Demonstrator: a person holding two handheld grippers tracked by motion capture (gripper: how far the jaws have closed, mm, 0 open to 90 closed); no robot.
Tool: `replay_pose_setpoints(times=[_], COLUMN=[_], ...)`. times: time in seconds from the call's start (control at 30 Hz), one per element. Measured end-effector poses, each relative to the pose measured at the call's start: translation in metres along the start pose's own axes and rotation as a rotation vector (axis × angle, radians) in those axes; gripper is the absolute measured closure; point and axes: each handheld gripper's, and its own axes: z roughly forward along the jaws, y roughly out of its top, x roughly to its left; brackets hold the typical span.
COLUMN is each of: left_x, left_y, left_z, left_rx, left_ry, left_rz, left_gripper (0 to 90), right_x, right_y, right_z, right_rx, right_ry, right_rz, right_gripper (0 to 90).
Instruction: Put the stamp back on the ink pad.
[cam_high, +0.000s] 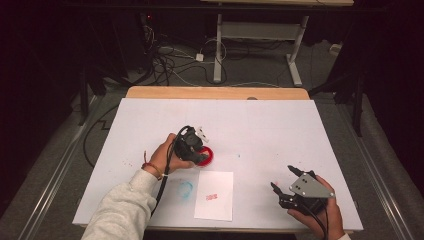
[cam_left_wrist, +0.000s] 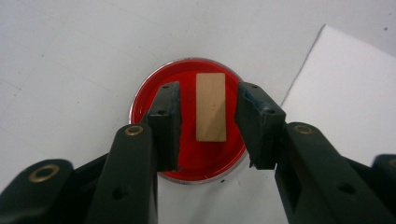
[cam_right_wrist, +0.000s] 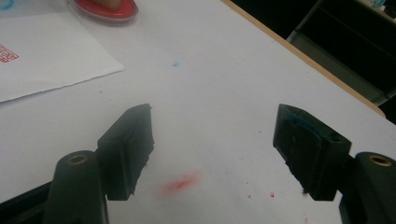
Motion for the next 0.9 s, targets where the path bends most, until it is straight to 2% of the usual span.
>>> replay_pose_setpoints(times=[0.2,0.23,0.3,0.37,0.43,0.6,0.73,0.8,0.9], left_x=[-0.005,-0.005,-0.005,-0.004,-0.004,-0.005,-0.009,-0.011,-0.014], left_y=[-0.002,-0.002,-0.003,-0.005,-0.005,-0.01,-0.014,-0.015,-0.018], left_z=[-0.012,-0.013,-0.015,-0.017,-0.016,-0.018,-0.016,-0.016,-0.016], left_rx=[-0.058,-0.064,-0.089,-0.117,-0.126,-0.216,-0.276,-0.301,-0.325], left_ry=[0.063,0.073,0.096,0.097,0.133,0.121,0.157,0.18,0.19], left_rz=[-0.017,-0.022,-0.039,-0.055,-0.079,-0.093,-0.087,-0.074,-0.05], left_gripper=[46.8,41.8,38.2,33.2,26.7,17.6,17.0,16.9,16.9], right_x=[0.0,0.0,0.001,0.001,0.0,0.0,0.0,0.001,0.001], right_y=[0.0,0.001,0.0,0.0,0.0,0.0,0.0,0.0,0.0], right_z=[0.0,0.0,0.0,0.0,0.0,0.0,0.0,0.0,0.0], right_rx=[0.0,0.001,0.004,0.007,0.002,0.0,0.002,0.006,0.006], right_ry=[-0.001,-0.002,-0.001,0.001,0.001,-0.004,-0.001,0.0,-0.001], right_rz=[-0.002,-0.002,0.0,-0.005,-0.002,-0.004,-0.004,-0.009,-0.008], right_gripper=[28.9,28.9,28.9,28.9,29.0,28.9,28.8,28.8,28.8])
